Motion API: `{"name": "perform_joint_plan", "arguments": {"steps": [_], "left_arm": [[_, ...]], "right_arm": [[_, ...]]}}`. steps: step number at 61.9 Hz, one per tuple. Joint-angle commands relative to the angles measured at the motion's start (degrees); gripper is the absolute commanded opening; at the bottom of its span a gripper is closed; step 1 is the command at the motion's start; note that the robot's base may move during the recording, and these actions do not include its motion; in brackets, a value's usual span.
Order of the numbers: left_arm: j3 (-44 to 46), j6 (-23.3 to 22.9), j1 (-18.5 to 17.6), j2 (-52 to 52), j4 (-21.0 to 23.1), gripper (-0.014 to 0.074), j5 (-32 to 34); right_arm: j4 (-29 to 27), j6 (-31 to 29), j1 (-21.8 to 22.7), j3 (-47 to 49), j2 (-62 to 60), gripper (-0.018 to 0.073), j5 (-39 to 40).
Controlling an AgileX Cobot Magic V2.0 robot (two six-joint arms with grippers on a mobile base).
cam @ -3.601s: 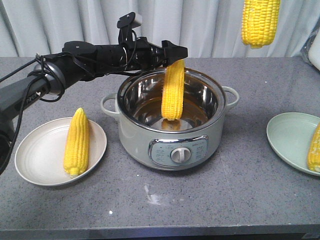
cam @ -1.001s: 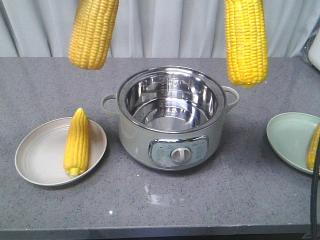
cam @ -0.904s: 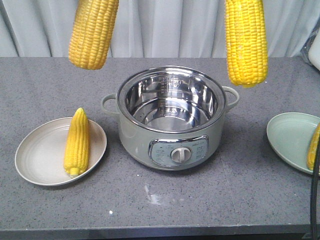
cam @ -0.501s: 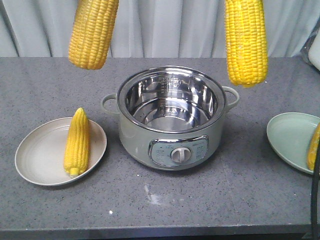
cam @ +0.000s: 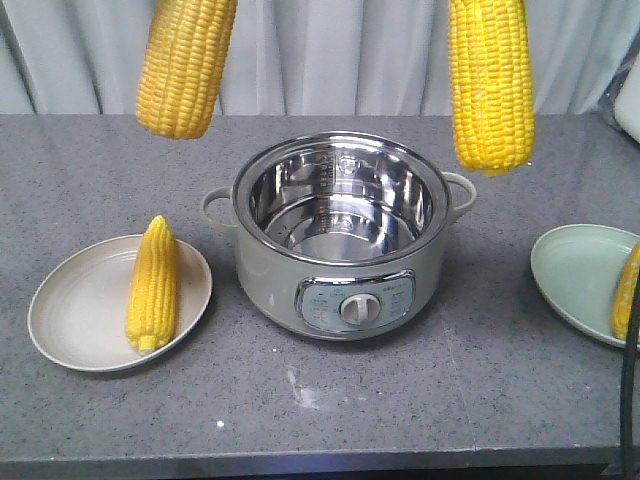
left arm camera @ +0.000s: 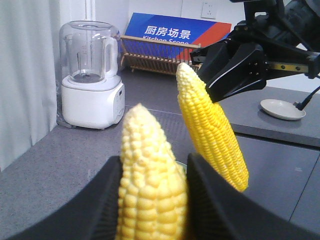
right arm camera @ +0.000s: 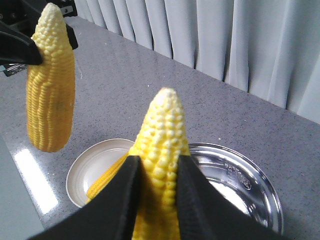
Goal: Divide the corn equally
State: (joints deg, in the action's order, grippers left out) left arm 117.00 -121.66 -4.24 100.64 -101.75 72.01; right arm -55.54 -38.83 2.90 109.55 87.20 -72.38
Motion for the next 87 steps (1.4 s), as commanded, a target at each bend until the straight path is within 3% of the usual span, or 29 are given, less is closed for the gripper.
{"name": "perform_joint_plan", "arguments": {"steps": [1,87], "left_arm": [[1.34,-1.38,0.05,-2.93,-0.25,-0.0008,6.11],[1.34,-1.38,0.0,-2.93,-0.26,-0.0008,6.11]], "right_arm": [[-3.3,-0.36,0.28,1.68,-2.01,-0.0006,-1.56],[-3.3,-0.36,0.28,1.68,-2.01,-0.0006,-1.56]]}}
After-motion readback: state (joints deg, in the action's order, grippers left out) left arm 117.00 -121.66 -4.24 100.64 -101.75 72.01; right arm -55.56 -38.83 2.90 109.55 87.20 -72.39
